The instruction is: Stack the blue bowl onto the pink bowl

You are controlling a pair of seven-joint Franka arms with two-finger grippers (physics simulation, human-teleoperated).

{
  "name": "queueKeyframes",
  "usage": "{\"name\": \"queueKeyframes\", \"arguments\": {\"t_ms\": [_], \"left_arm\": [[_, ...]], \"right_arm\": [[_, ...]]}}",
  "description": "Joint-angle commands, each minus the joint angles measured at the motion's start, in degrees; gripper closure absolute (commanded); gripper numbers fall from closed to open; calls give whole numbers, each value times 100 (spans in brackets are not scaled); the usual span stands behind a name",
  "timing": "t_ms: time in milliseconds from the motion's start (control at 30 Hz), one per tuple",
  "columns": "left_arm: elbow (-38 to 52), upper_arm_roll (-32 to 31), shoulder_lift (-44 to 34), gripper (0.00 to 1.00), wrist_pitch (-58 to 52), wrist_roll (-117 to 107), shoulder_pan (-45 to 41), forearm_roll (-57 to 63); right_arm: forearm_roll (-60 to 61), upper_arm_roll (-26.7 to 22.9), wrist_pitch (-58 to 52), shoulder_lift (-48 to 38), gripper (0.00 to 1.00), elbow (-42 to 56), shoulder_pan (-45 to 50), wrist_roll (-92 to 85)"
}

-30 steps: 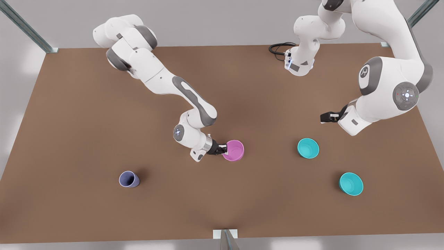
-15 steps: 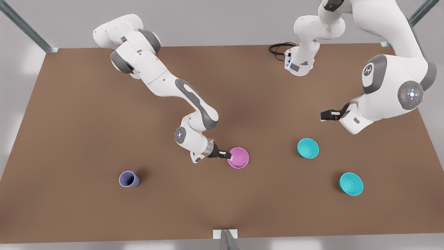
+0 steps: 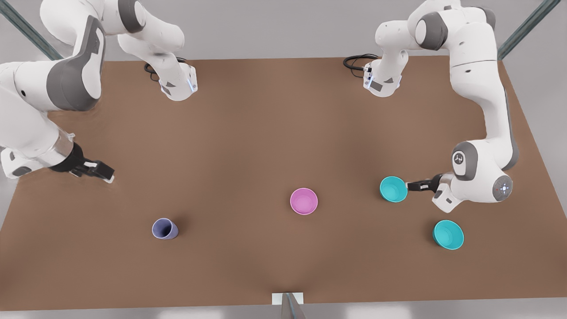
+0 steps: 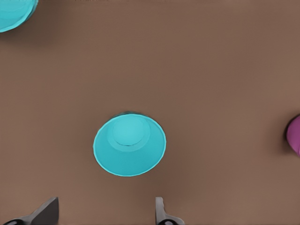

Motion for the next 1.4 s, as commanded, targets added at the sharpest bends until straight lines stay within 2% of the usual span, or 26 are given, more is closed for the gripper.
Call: {"name": "queueKeyframes", "arguments": {"t_ms": [0, 100, 267, 600, 667, 767, 900, 967, 1067, 1167, 1233, 1300, 1367], "left_arm": [[-381, -4, 80, 0, 1763, 1549, 43, -74], [-821, 4, 45, 0, 1949, 1847, 87, -82], [-1252, 13, 97, 0, 2212, 2199, 87, -197], [-1261, 4, 563, 0, 2247, 2199, 87, -521], [-1261, 4, 563, 45, 2248, 2164, 78, -566], [-1252, -22, 554, 61, 2230, 2138, 87, -575], [-1252, -40, 554, 68, 2212, 2190, 87, -689], [-1234, -31, 537, 79, 2186, 2191, 87, -689], [-1006, -31, 467, 79, 2125, 2051, 52, -680], [400, -417, 669, 79, 973, 505, -317, -689], [945, -611, 782, 79, 1008, -1578, -1327, -592], [1762, -602, 1363, 79, 1017, -2880, -2162, -513], [2219, -611, 1732, 79, 1052, -3698, -2567, -539]], "right_arm": [[-475, -7, -1288, -582, 0, -529, -9, -1822], [-422, 28, -901, -891, 0, -1065, -114, -1865], [-414, 37, -946, -556, 0, -951, -71, -1866], [-422, 28, -972, -468, 0, -951, -71, -1874], [-422, 28, -972, -468, 0, -951, -44, -1866], [-422, 28, -972, -468, 0, -951, -35, -1866], [-422, 37, -972, -468, 0, -951, -27, -1866], [-422, 28, -972, -468, 0, -951, -35, -1866], [-422, 28, -972, -468, 0, -951, -35, -1866], [-422, 28, -972, -468, 0, -951, -35, -1866], [-422, 28, -972, -468, 0, -951, -35, -1866], [-422, 37, -972, -468, 0, -951, -35, -1874], [-422, 28, -972, -468, 0, -951, -44, -1874]]}}
